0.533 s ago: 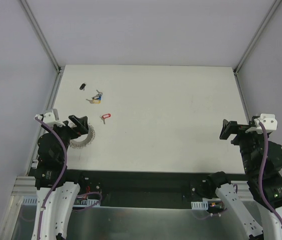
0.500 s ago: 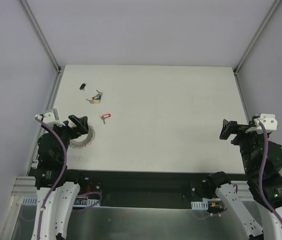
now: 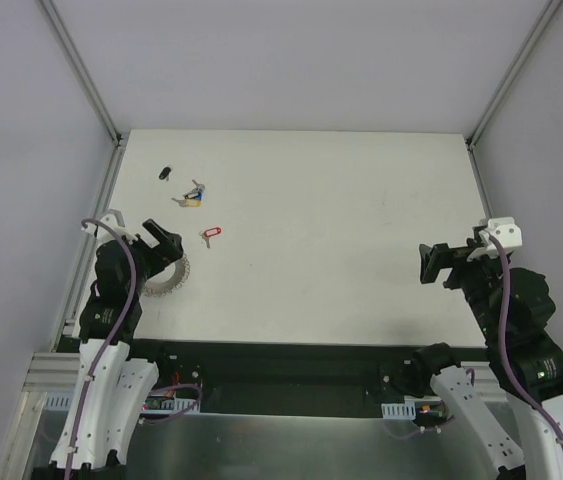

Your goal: Put the keys on the keyring

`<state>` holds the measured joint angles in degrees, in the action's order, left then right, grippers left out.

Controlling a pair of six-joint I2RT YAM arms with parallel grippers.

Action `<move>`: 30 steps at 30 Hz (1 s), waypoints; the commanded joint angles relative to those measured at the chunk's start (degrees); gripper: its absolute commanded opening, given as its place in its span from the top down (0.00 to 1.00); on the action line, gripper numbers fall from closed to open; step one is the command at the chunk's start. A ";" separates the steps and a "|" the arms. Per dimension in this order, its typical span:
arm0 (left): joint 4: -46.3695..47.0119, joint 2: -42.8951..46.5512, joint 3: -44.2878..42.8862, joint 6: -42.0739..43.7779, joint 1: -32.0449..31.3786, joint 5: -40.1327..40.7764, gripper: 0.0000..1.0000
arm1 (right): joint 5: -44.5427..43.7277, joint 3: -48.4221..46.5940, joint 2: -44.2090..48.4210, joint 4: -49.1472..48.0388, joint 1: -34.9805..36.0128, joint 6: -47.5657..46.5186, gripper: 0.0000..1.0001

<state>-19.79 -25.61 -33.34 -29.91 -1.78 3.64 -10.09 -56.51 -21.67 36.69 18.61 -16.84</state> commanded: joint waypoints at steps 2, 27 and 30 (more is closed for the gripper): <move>-3.32 -8.56 -0.32 -8.57 0.38 0.76 0.01 | 0.24 0.08 -2.59 0.93 -0.07 1.37 0.04; -10.00 -34.68 -2.78 -22.21 0.38 12.53 0.32 | -3.97 4.48 -4.43 -0.65 1.25 2.16 0.04; -10.27 -37.05 -3.22 -22.21 0.38 12.88 0.33 | -4.24 4.65 -4.61 -0.91 1.60 1.99 0.04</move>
<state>-27.22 -60.18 -34.76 -49.32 -1.76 13.89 -12.84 -51.99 -25.54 37.98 19.55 -14.37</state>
